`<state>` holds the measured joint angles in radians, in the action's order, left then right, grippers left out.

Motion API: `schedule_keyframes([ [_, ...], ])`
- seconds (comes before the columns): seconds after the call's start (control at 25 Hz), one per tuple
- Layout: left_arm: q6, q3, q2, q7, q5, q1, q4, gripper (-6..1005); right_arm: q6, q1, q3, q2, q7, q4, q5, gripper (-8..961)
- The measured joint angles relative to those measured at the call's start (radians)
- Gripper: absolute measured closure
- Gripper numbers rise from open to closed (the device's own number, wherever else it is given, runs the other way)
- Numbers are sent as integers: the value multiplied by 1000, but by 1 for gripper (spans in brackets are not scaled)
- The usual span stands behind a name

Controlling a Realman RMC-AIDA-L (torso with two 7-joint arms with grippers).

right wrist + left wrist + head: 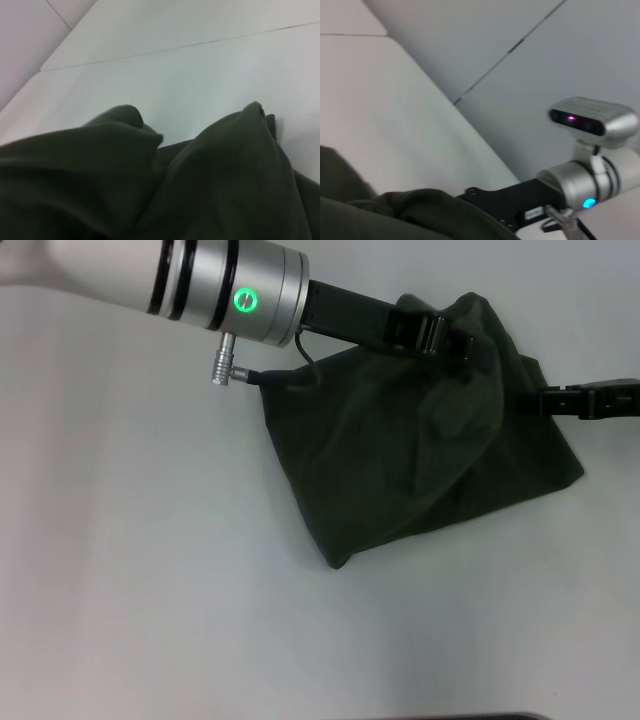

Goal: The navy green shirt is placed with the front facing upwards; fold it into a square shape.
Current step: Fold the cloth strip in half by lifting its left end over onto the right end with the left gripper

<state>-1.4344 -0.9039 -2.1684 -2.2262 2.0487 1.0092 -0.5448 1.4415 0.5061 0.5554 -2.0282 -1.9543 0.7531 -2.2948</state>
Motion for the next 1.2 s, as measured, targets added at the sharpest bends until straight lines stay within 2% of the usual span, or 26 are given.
schedule_keyframes([
  [0.2,12,-2,2,-2,-32,-11,-15,967,0,-2,0,0,0,0,0,432],
  [0.36,12,8,5,-3,-100,-61,-90,967,0,-2,0,0,0,0,0,432],
  [0.48,14,-8,5,-3,-134,-76,-105,967,0,-3,0,-1,0,0,0,431],
  [0.76,68,-96,2,-3,-127,-20,-34,967,-4,-2,0,-1,0,-1,0,431],
  [1.2,223,-188,-5,4,-133,17,61,967,-2,-3,0,3,-10,-12,0,433],
])
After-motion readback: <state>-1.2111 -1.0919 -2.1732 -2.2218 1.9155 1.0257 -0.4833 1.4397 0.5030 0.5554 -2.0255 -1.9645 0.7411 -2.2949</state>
